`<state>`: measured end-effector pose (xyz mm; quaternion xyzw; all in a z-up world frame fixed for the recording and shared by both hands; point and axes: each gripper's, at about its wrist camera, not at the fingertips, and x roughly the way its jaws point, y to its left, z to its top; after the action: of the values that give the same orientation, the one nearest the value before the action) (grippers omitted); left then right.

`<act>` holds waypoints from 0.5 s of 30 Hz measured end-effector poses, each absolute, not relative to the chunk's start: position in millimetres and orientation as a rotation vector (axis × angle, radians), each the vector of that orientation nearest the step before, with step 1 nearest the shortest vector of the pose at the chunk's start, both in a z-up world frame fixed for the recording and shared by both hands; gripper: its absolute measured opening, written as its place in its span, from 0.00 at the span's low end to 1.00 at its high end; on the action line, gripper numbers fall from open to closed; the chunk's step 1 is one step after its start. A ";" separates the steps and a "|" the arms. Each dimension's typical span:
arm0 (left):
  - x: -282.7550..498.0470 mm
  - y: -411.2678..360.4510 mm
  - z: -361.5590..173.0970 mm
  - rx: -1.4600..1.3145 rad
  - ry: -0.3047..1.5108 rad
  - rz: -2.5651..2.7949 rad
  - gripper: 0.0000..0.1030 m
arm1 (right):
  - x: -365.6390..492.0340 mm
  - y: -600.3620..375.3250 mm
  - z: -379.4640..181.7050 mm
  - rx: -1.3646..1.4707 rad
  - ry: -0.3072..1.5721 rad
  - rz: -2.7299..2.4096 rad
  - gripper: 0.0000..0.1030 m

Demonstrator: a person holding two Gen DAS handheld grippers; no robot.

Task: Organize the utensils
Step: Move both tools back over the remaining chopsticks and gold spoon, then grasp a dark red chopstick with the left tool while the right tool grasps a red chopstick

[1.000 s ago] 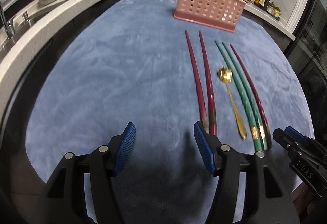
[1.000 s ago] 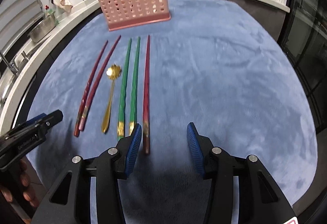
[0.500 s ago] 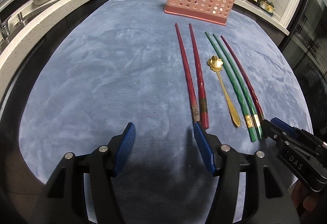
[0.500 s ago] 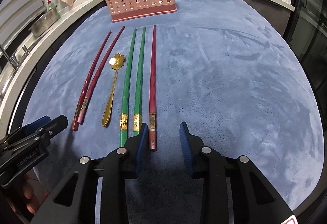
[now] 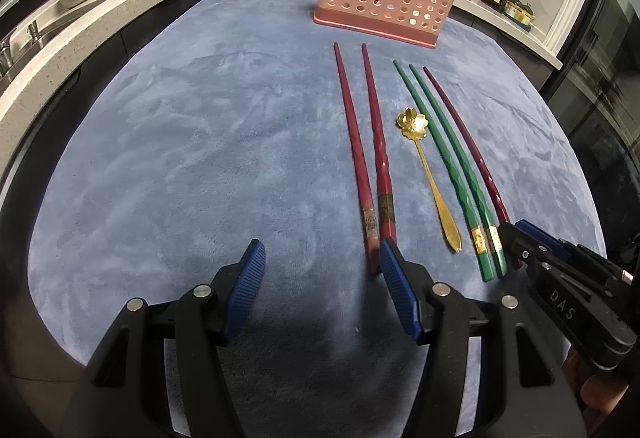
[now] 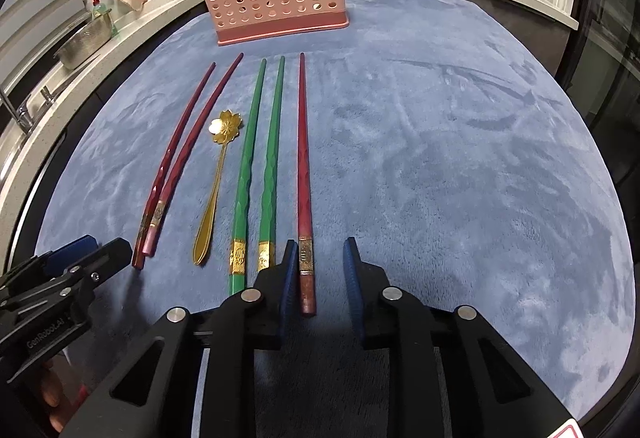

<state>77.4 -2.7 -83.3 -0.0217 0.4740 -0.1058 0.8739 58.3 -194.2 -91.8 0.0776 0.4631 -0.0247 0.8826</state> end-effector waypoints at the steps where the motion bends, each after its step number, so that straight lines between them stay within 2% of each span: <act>1: 79.0 -3.6 -83.3 -0.048 0.989 -0.219 0.55 | 58.8 -194.3 -91.9 0.161 0.963 -0.052 0.18; 5: 86.3 -7.1 -85.6 -0.054 0.986 -0.213 0.55 | 60.7 -195.0 -92.3 0.163 0.962 -0.052 0.15; 15: 94.9 -14.5 -92.5 -0.029 0.971 -0.182 0.54 | 59.9 -195.4 -93.1 0.170 0.958 -0.052 0.15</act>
<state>94.9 -14.4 -92.5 -0.0140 0.4661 -0.0875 0.8803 59.9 -195.4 -93.1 0.0818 0.4601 -0.0249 0.8837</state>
